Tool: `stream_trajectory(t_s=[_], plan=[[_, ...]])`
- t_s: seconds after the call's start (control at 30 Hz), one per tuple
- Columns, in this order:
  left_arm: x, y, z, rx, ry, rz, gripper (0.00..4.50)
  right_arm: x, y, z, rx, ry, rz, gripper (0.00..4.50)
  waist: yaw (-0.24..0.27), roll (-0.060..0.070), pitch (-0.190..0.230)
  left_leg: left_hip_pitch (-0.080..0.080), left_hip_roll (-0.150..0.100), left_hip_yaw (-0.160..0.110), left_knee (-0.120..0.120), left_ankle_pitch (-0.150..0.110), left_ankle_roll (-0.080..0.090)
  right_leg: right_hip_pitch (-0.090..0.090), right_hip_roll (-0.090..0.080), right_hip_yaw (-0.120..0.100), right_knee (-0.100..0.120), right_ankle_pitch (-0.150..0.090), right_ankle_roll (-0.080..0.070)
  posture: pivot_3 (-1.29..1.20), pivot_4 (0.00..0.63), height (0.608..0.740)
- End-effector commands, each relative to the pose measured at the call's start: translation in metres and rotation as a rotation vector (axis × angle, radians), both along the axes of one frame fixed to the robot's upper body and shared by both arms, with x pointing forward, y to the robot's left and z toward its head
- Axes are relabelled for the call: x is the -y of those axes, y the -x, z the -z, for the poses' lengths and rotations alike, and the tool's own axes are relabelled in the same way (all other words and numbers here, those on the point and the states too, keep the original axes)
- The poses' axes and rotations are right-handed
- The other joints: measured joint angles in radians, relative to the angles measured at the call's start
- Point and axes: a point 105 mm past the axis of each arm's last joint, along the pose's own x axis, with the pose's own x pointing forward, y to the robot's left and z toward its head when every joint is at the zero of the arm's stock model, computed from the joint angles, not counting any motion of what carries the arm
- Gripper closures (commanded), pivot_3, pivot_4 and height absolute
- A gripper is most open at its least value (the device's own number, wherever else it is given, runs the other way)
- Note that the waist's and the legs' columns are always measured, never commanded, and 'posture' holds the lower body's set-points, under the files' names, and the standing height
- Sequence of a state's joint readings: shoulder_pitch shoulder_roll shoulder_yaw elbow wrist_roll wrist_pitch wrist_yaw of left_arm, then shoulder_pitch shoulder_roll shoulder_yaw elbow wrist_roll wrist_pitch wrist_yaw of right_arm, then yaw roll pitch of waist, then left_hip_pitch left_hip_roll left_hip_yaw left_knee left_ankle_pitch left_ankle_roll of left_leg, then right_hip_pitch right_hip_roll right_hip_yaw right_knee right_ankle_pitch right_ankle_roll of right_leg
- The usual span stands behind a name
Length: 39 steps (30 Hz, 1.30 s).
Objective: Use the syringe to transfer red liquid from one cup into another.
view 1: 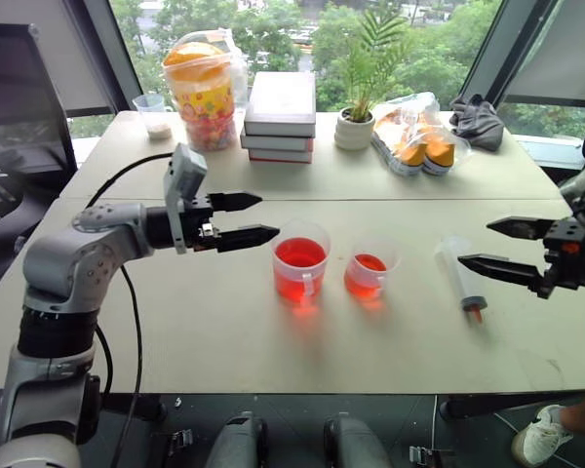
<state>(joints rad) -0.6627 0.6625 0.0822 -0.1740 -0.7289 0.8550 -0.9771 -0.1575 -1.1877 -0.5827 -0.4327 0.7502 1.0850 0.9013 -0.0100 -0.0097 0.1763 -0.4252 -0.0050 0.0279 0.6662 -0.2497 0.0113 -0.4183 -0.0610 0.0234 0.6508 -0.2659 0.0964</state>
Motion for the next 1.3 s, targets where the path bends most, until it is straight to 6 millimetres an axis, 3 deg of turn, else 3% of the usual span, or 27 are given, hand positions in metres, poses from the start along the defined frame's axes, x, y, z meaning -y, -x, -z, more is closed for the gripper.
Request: stream_trajectory(t_s=[0.03,0.8,0.93,1.13,1.3], plan=[[0.001,0.000,-0.012,0.062,0.020,-0.001,0.00,-0.001,0.004,-0.011,0.049,0.028,0.004,0.07,0.000,0.000,0.000,0.000,0.000,0.000,0.000,0.000,0.000,0.000,0.000,0.000,0.000,0.000,0.000,0.00,0.150,0.740],[0.003,0.000,-0.013,0.056,0.041,0.013,0.00,0.000,-0.003,-0.007,0.038,0.022,0.049,0.07,0.000,0.000,0.000,0.000,0.000,0.000,0.000,0.000,0.000,0.000,0.000,0.000,0.000,0.000,0.000,0.00,0.150,0.740],[0.002,0.000,-0.015,0.058,0.040,0.013,0.00,0.005,-0.011,-0.006,0.034,0.019,0.101,0.07,0.000,0.000,0.000,0.000,0.000,0.000,0.000,0.000,0.000,0.000,0.000,0.000,0.000,0.000,0.000,0.00,0.150,0.740],[0.002,0.001,-0.013,0.054,0.030,0.021,0.00,0.018,-0.041,0.000,-0.070,-0.030,0.284,0.07,-0.005,0.000,0.000,0.001,0.000,0.000,0.000,0.000,0.000,0.000,0.000,0.001,0.000,0.000,0.000,0.00,0.150,0.740],[0.003,0.002,-0.013,0.057,0.025,0.027,0.00,0.022,-0.066,0.018,-0.216,-0.042,0.395,0.07,-0.003,0.000,0.000,0.000,0.000,0.000,0.000,0.000,0.000,-0.002,-0.001,0.002,0.000,0.000,-0.001,0.00,0.150,0.740]])
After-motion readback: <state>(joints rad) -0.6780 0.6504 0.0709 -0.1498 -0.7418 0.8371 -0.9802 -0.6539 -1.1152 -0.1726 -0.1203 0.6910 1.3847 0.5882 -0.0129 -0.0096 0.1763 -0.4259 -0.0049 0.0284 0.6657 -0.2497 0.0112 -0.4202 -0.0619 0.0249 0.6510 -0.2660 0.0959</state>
